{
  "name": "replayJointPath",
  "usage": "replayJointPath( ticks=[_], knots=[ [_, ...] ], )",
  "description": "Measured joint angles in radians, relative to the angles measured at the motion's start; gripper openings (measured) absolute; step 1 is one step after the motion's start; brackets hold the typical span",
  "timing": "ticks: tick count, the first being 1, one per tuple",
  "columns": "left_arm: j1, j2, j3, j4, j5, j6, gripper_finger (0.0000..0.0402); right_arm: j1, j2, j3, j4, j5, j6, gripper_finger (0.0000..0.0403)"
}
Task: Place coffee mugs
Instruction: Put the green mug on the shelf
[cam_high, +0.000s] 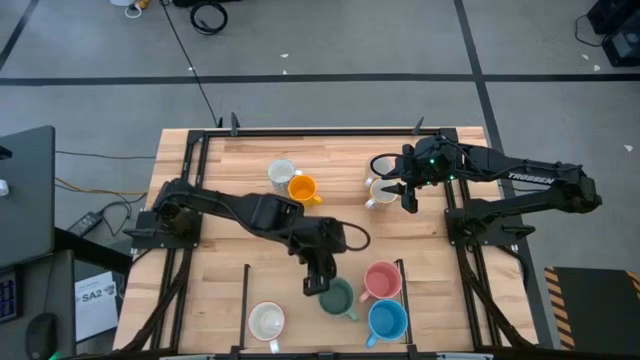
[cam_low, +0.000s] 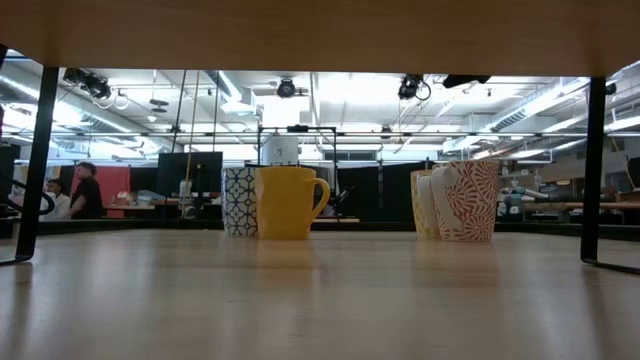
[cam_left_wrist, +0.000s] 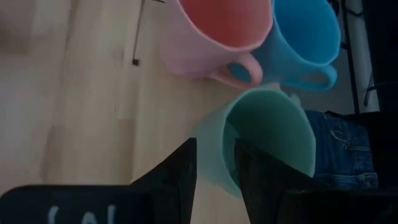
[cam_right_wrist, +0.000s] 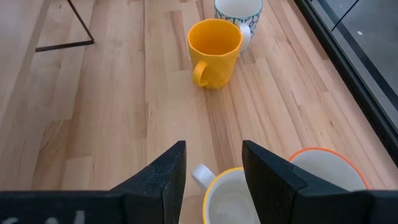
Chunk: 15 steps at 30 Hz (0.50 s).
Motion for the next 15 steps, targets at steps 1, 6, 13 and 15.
replayJointPath(
  ticks=[1, 6, 13, 15],
  knots=[
    [0.005, -0.01, 0.0, -0.015, -0.001, 0.0, 0.0114, 0.0, 0.0, 0.0, -0.001, 0.0, 0.0, 0.0163],
    [0.028, -0.052, 0.0, -0.117, -0.006, 0.0, 0.0114, 0.0, 0.0, 0.0, -0.004, 0.0, 0.0, 0.0162],
    [0.013, -0.043, 0.0, -0.259, -0.076, 0.0, 0.0114, 0.0, 0.0, 0.0, -0.004, 0.0, 0.0, 0.0162],
    [-0.001, -0.033, -0.001, -0.254, -0.086, 0.0, 0.0114, 0.0, 0.0, 0.0, -0.004, 0.0, 0.0, 0.0162]
  ],
)
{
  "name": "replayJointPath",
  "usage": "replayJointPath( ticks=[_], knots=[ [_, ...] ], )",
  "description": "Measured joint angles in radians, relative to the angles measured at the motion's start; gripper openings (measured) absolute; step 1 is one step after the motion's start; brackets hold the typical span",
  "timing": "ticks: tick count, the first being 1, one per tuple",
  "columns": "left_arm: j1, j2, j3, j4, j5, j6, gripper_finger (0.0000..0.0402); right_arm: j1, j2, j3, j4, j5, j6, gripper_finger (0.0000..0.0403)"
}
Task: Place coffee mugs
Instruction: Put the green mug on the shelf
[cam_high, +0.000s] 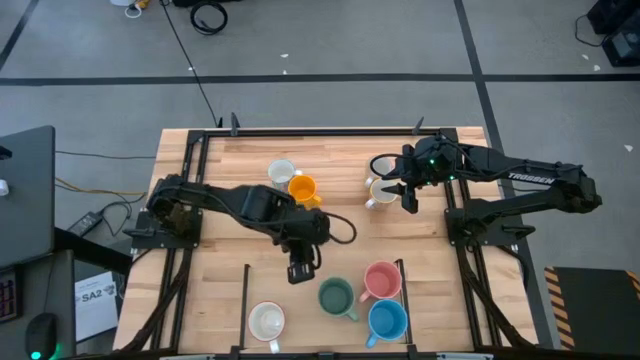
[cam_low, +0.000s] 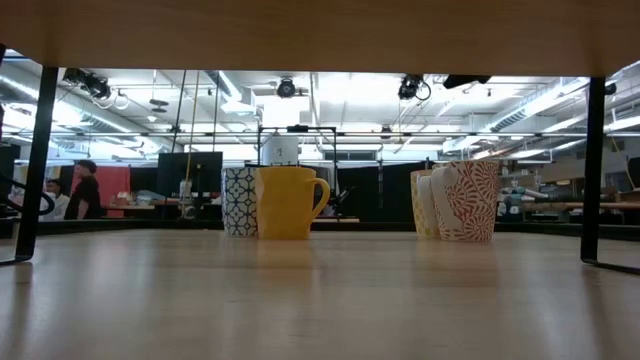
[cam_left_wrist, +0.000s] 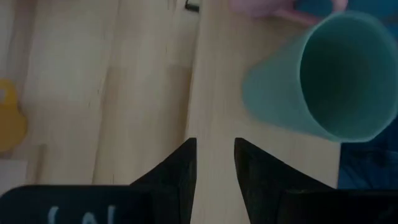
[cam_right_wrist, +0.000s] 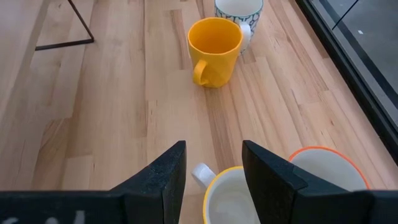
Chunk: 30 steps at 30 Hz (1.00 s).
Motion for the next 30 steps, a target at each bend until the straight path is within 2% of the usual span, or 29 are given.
replayJointPath(
  ticks=[9, 30],
  knots=[
    [-0.047, 0.046, -0.001, 0.054, -0.012, -0.001, 0.0114, 0.0, 0.0, 0.0, 0.001, 0.0, 0.0, 0.0163],
    [-0.052, 0.077, 0.0, 0.237, 0.009, 0.0, 0.0114, 0.0, 0.0, 0.0, 0.0, 0.0, 0.0, 0.0162]
  ],
)
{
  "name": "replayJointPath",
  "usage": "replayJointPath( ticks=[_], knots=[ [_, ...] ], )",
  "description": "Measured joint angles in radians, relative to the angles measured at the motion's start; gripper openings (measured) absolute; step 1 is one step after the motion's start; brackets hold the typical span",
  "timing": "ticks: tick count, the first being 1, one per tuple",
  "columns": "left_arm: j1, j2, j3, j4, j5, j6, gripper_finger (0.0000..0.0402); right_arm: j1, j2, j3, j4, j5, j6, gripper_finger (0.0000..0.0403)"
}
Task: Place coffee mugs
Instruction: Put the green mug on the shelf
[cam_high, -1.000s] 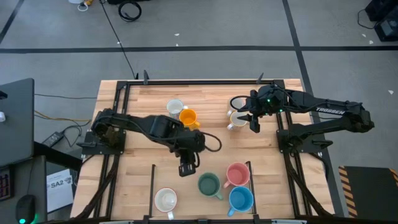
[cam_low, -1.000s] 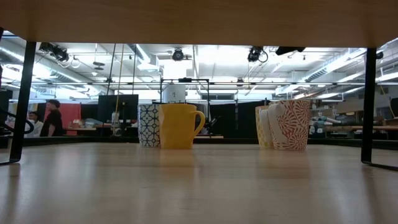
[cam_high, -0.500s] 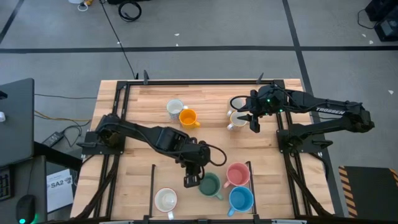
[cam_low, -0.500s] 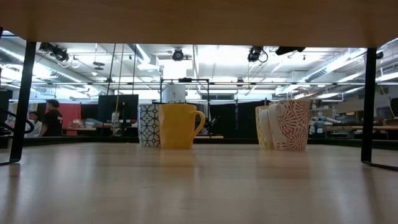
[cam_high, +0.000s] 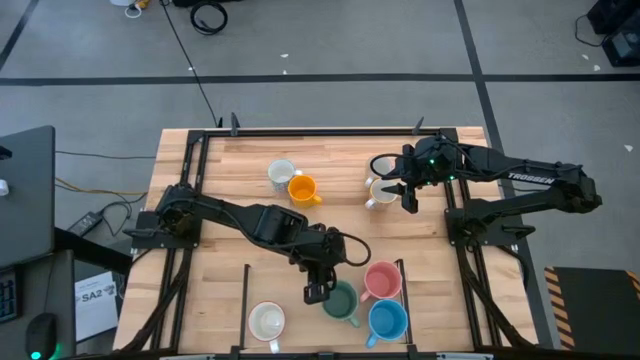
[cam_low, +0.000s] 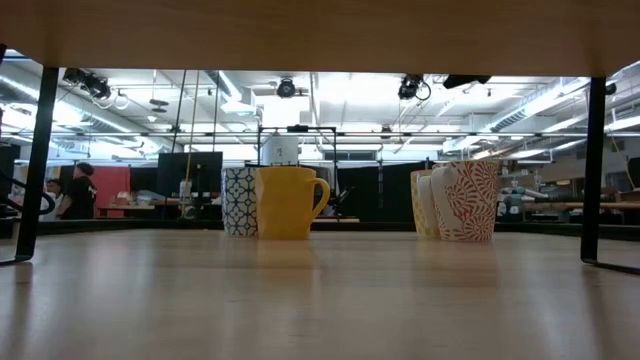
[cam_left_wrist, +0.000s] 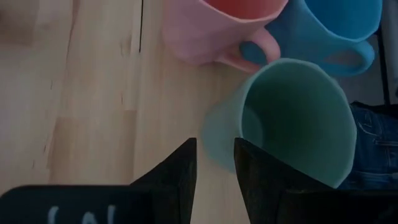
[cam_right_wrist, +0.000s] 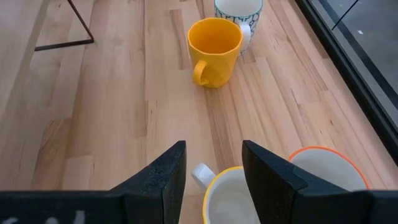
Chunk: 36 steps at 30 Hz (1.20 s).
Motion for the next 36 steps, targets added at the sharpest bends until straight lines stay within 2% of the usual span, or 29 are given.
replayJointPath(
  ticks=[18, 26, 36],
  knots=[
    [-0.04, 0.0, 0.0, 0.067, 0.025, -0.053, 0.0114, 0.0, 0.0, 0.0, 0.0, 0.0, 0.0, 0.0162],
    [-0.024, -0.015, 0.0, 0.059, 0.017, -0.052, 0.0114, 0.0, 0.0, 0.0, 0.0, 0.0, 0.0, 0.0162],
    [0.002, -0.015, 0.001, -0.135, -0.066, -0.057, 0.0114, 0.0, 0.0, 0.0, 0.0, 0.0, -0.001, 0.0163]
  ],
)
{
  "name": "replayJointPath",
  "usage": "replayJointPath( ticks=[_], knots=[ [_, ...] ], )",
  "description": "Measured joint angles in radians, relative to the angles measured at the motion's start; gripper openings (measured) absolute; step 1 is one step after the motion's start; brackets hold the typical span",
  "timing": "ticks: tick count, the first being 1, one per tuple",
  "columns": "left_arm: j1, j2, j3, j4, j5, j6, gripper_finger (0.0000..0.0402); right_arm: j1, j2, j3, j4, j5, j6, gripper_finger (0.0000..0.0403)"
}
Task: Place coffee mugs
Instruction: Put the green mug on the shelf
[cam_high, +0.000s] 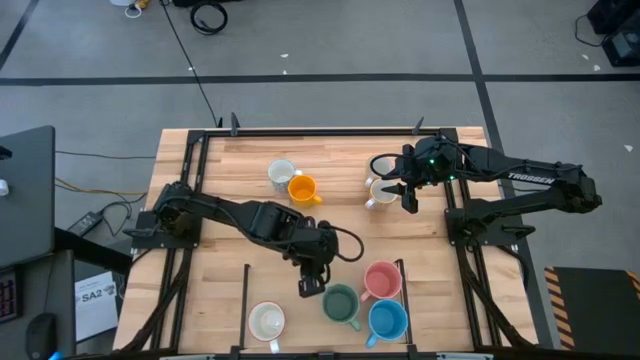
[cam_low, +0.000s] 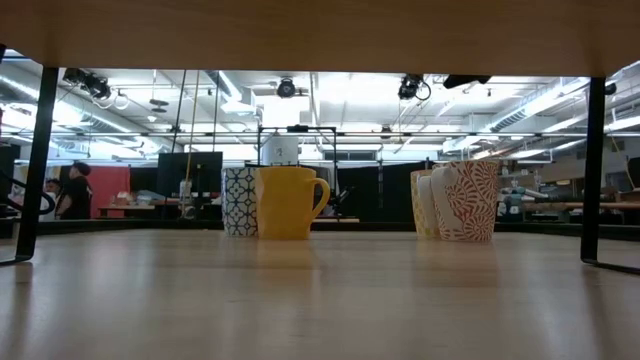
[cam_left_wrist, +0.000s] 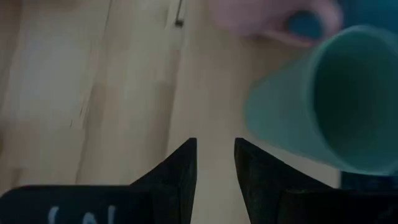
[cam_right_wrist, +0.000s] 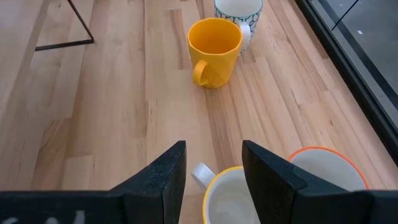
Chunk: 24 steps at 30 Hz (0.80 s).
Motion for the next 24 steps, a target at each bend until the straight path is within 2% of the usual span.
replayJointPath(
  ticks=[24],
  knots=[
    [-0.055, 0.032, -0.004, 0.191, 0.054, -0.073, 0.0114, 0.0, 0.0, 0.0, 0.0, 0.0, 0.0, 0.0163]
  ],
)
